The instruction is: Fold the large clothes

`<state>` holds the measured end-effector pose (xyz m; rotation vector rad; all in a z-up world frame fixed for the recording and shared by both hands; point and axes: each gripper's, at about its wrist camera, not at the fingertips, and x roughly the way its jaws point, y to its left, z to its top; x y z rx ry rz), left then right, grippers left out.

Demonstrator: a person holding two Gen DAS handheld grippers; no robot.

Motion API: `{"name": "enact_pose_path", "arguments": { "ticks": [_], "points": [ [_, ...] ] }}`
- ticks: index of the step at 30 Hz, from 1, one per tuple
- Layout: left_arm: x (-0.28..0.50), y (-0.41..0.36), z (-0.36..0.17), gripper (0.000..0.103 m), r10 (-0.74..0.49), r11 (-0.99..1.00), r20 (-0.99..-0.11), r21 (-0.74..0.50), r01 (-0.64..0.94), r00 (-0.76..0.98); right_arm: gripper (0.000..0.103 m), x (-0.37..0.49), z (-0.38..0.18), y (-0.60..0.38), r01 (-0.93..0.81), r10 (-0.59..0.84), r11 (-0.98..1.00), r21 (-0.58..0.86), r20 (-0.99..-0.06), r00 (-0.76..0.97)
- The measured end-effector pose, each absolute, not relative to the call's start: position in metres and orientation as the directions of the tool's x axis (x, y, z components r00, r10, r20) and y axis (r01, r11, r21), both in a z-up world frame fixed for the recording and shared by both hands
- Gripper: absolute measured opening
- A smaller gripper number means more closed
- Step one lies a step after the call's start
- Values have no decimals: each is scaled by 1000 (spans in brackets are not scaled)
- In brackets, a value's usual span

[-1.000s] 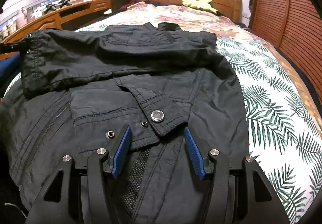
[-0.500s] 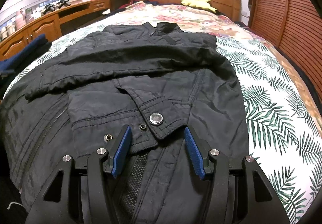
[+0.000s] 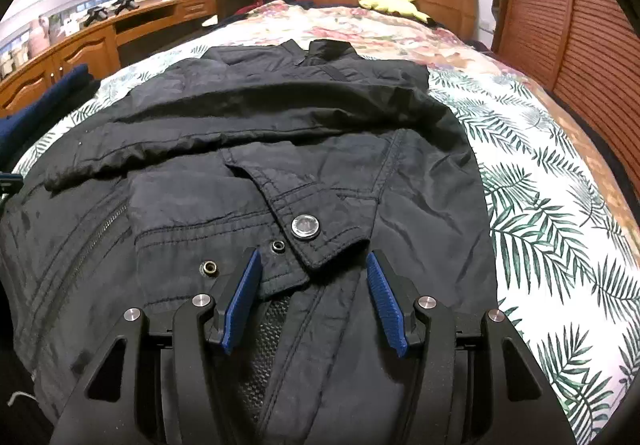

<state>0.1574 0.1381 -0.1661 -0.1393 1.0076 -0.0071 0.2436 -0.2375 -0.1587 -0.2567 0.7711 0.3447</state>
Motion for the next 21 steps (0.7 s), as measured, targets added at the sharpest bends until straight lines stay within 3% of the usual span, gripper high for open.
{"name": "enact_pose_path", "arguments": {
  "ticks": [4, 11, 21],
  "points": [
    [157, 144, -171, 40, -81, 988, -834, -138, -66, 546, 56, 245, -159, -232, -400, 200, 909, -118, -718, 667],
    [159, 142, -176, 53, -28, 998, -810, -59, -34, 585, 56, 244, -155, -234, -392, 203, 913, -108, -715, 669],
    [156, 137, -171, 53, -30, 999, -814, -36, 1, 580, 59, 212, -131, -279, -305, 153, 948, -94, -705, 693]
  ]
}}
